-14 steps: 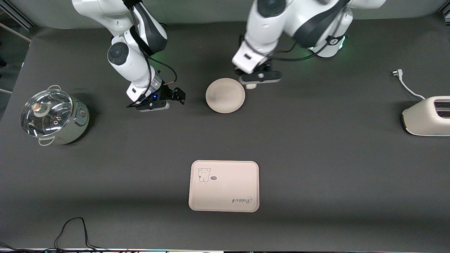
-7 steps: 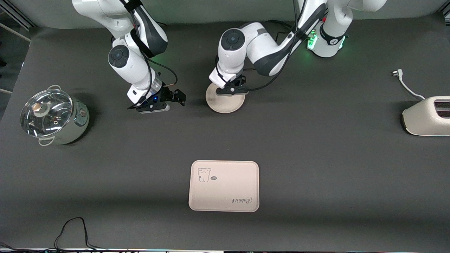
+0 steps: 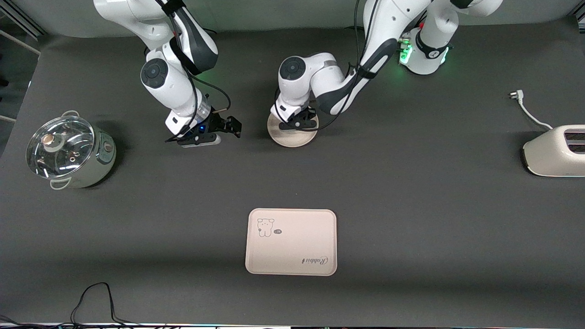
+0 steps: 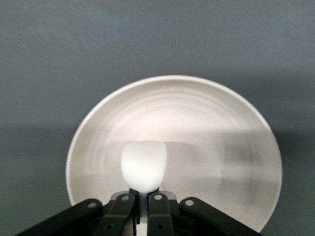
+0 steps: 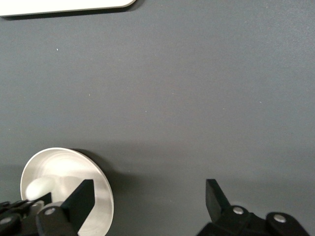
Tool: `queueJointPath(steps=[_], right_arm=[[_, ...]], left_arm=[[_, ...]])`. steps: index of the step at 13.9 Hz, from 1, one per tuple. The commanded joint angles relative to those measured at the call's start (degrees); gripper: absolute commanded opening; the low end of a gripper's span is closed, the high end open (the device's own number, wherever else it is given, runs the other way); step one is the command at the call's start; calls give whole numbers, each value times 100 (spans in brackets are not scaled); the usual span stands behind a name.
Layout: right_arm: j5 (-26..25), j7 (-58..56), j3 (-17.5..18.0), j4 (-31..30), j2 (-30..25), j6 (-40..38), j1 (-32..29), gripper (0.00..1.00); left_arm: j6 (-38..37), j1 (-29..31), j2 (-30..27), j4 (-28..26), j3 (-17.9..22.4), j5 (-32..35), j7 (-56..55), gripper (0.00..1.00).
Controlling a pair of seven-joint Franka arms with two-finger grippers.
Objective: Place bun in plate and plate on tray
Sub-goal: 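Lower the bun onto the plate and open the left gripper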
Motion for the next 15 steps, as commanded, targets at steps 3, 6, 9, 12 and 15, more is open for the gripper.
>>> queueJointPath(steps=[3, 6, 9, 12, 15], right_arm=[[123, 67, -27, 0, 54, 108, 89, 100], [131, 285, -19, 9, 125, 152, 246, 100], [123, 349, -19, 18, 178, 257, 291, 100], [123, 349, -19, 18, 221, 258, 292, 100], [123, 357, -19, 18, 221, 266, 292, 100]], left_arm=[[189, -175, 98, 57, 82, 159, -379, 23], [181, -157, 90, 65, 73, 159, -379, 79], [163, -149, 63, 65, 73, 151, -387, 100], [110, -140, 46, 65, 73, 151, -387, 100], [110, -149, 46, 65, 73, 151, -387, 100]])
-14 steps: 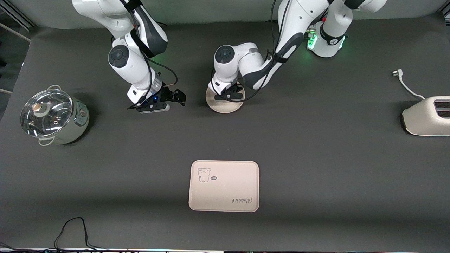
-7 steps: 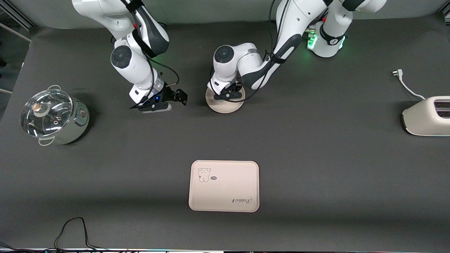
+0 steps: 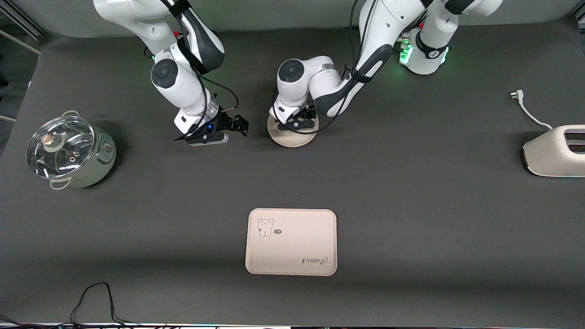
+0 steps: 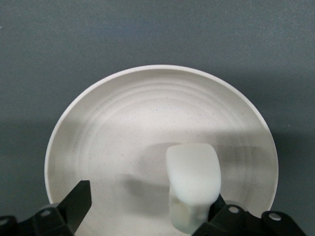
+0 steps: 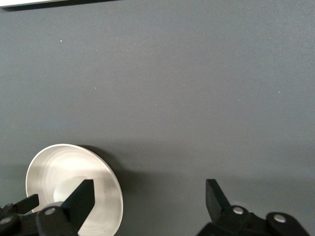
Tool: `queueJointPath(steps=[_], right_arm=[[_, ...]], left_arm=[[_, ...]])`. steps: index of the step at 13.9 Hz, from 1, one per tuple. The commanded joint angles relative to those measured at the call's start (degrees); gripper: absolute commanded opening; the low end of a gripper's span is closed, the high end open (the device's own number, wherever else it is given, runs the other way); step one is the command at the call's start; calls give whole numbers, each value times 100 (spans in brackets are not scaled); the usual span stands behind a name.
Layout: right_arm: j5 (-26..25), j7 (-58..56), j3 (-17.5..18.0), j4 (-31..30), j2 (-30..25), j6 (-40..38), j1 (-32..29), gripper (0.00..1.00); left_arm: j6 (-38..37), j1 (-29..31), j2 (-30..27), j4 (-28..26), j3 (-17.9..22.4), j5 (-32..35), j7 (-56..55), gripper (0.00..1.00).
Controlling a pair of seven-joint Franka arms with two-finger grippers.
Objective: Place bun in plate and plate on tray
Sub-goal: 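Lower the bun onto the plate and open the left gripper, then withdraw the left gripper while the right gripper reaches the plate rim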
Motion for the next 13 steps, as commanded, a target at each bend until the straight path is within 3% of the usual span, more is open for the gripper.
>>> queueJointPath(steps=[1, 13], right_arm=[[123, 70, -29, 18, 35, 87, 58, 100], [123, 105, -20, 27, 185, 386, 58, 100]], left_arm=[[-25, -87, -42, 23, 57, 118, -150, 100], [-113, -79, -147, 93, 48, 118, -159, 100]])
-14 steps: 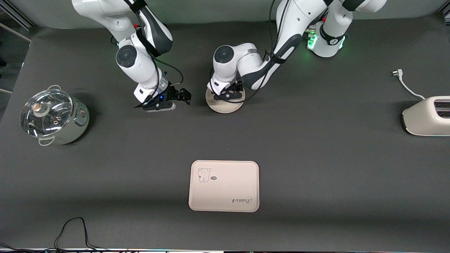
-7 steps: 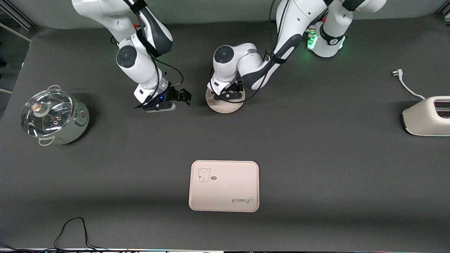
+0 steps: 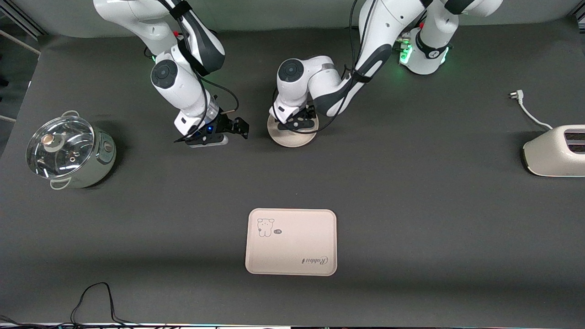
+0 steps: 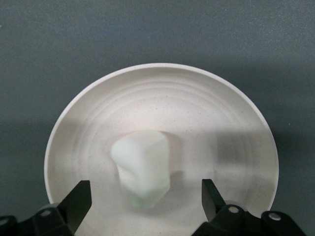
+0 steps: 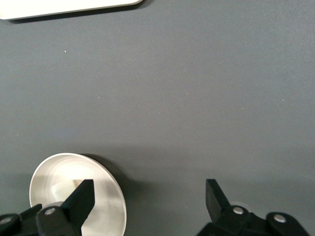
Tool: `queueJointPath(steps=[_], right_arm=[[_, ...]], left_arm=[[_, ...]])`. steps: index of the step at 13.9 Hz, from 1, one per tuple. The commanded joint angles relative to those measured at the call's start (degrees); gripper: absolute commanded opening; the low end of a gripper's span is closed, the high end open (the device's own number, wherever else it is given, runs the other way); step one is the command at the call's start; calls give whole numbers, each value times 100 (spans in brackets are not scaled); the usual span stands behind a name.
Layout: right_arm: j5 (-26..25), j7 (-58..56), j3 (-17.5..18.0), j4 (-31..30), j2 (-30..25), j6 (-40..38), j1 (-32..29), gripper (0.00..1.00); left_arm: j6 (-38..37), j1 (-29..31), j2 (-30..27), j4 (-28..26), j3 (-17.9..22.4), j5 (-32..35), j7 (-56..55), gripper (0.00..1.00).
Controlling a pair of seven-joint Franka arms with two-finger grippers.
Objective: Place bun in plate and plate on tray
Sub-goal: 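Withdraw the left gripper while the right gripper reaches the plate rim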
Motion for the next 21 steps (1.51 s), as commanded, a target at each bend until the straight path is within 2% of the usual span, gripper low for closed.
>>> queueJointPath(steps=[1, 4, 7, 10, 12, 14, 16, 18, 21], right_arm=[[122, 73, -6, 35, 77, 128, 102, 100], [123, 195, -6, 27, 121, 189, 181, 100], [122, 389, -6, 9, 331, 532, 401, 100], [122, 616, 38, -17, 804, 1128, 778, 100], [114, 662, 38, -17, 1253, 1585, 1024, 100], [114, 731, 38, -35, 1526, 1841, 1262, 100], [114, 1003, 38, -35, 1658, 1860, 1446, 100], [105, 1127, 38, -140, 1676, 1860, 1587, 100], [105, 1128, 38, -211, 1685, 1869, 1605, 100]], left_arm=[[-355, 4, -286, 132, 40, 112, -113, 100], [-1541, 591, -839, 605, -13, -19, 210, 100], [-2490, 1592, -1340, 1360, 22, -931, 1631, 100], [-3562, 2805, -1727, 1854, 109, -1048, 3142, 100], [-4047, 3194, -2069, 1890, 651, -1040, 4433, 100], [-4251, 3029, -2430, 1838, 1739, -1031, 5385, 100], [-4260, 2993, -2624, 1829, 2427, -1031, 6211, 100], [-4330, 2976, -2861, 1837, 2746, -1013, 6592, 100], [-4708, 3045, -3126, 2074, 2861, -1075, 6680, 100]])
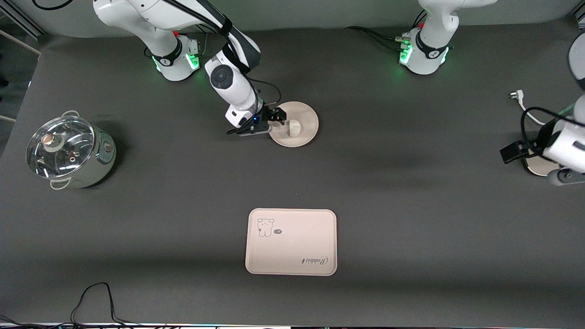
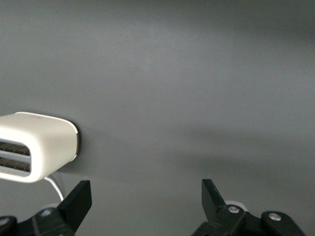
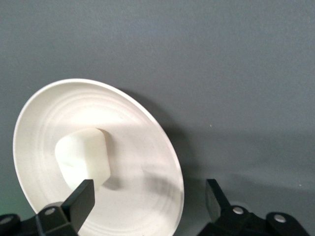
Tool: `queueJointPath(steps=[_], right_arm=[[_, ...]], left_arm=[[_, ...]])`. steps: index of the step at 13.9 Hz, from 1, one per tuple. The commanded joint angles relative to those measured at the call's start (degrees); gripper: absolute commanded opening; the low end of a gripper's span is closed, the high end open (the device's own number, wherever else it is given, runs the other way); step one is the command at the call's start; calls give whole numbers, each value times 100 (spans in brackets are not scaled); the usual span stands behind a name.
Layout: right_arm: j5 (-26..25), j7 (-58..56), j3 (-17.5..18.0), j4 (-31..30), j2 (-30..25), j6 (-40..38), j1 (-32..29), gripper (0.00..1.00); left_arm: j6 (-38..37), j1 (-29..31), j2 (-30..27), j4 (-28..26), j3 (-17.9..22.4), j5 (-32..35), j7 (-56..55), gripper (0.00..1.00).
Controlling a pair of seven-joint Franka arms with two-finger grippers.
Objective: Place bun in plate and plate on tray
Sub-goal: 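Grasp the plate rim with the right gripper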
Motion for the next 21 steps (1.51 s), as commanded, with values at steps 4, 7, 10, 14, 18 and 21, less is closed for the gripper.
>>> queueJointPath(steps=[4, 7, 10, 14, 18, 21], right_arm=[[39, 82, -37, -102, 179, 234, 44, 100], [39, 73, -37, -102, 338, 516, 44, 93], [39, 82, -37, -102, 347, 525, 53, 57], [39, 82, -72, -93, 496, 718, 36, 40], [48, 73, -81, -58, 523, 824, -52, 0], [48, 73, -81, 12, 436, 798, -131, 0]], left_arm=[[-201, -209, -146, -143, 543, -588, 813, 100], [-235, -218, -67, -134, 649, -588, 936, 100], [-227, -209, 38, -126, 702, -588, 962, 100], [-209, -271, 109, -126, 728, -597, 954, 100], [-209, -315, 135, -117, 763, -580, 954, 100], [-218, -289, 144, -126, 763, -571, 954, 100]])
